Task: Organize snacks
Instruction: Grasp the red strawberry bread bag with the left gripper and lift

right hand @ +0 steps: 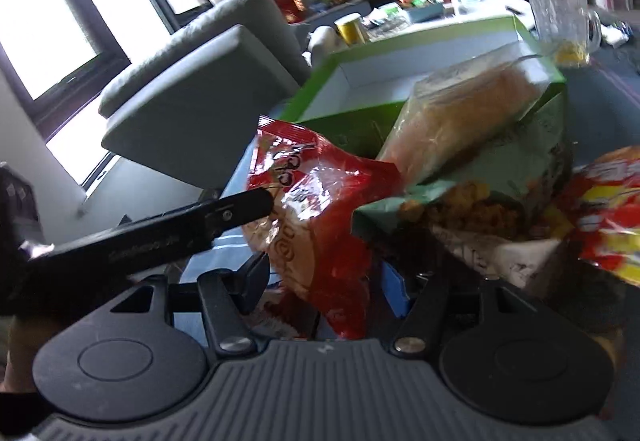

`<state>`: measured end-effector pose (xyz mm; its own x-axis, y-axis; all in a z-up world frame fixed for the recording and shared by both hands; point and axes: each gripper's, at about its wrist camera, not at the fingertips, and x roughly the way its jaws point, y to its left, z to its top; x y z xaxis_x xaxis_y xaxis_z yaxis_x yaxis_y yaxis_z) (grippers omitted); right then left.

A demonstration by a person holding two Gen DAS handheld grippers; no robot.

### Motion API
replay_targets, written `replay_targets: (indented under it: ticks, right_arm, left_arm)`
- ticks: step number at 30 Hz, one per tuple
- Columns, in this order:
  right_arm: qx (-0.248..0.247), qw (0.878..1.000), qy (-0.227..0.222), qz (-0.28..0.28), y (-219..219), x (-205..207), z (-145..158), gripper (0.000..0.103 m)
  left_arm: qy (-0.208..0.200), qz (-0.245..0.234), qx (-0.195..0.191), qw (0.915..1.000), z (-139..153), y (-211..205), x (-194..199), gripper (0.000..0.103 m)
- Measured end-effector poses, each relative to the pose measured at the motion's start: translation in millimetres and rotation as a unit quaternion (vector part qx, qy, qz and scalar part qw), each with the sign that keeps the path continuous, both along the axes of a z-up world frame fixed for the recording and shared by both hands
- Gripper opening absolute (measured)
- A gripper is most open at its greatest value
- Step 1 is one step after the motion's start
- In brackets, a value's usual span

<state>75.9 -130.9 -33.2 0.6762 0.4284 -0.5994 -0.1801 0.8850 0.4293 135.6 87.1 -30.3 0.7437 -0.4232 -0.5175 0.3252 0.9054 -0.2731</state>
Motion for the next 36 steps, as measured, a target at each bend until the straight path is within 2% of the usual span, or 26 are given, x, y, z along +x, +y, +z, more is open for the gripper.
replay_targets:
  ticks: [4,11,16,19,24,33,36]
  right_arm:
    - [0.029,1.0,0.003,0.007,-13,7,-6,0.102]
    - [0.061,0.998,0.012,-0.002,-46,5,-3,0.102]
    - [0.043,0.999,-0.002,-0.006,-45,0,5,0.102]
    - [0.023,1.0,-0.001,0.0,-39,5,5,0.102]
    - [0.033,0.999,0.012,-0.003,-41,13,3,0.102]
    - [0.06,0.998,0.013,0.003,-46,13,6,0.102]
    - [0.047,0.999,0.011,0.013,-38,16,6,0.102]
  left_arm:
    - [0.02,-0.017,-0.031,0.9992,-5,6,6,0.068]
    - [0.012,-0.054,-0.016,0.9983,-10,-7,2,0.068]
    - [0.004,-0.085,0.012,0.9963,-11,-25,-2,0.071]
    - [-0.003,-0.08,0.035,0.9961,-13,-32,-1,0.071]
    - [0.01,-0.075,0.018,0.997,-17,-24,0,0.072]
    - [0.01,-0.077,0.021,0.9968,-19,-19,-11,0.073]
    - [0.007,-0.08,0.026,0.9964,-20,-22,-13,0.073]
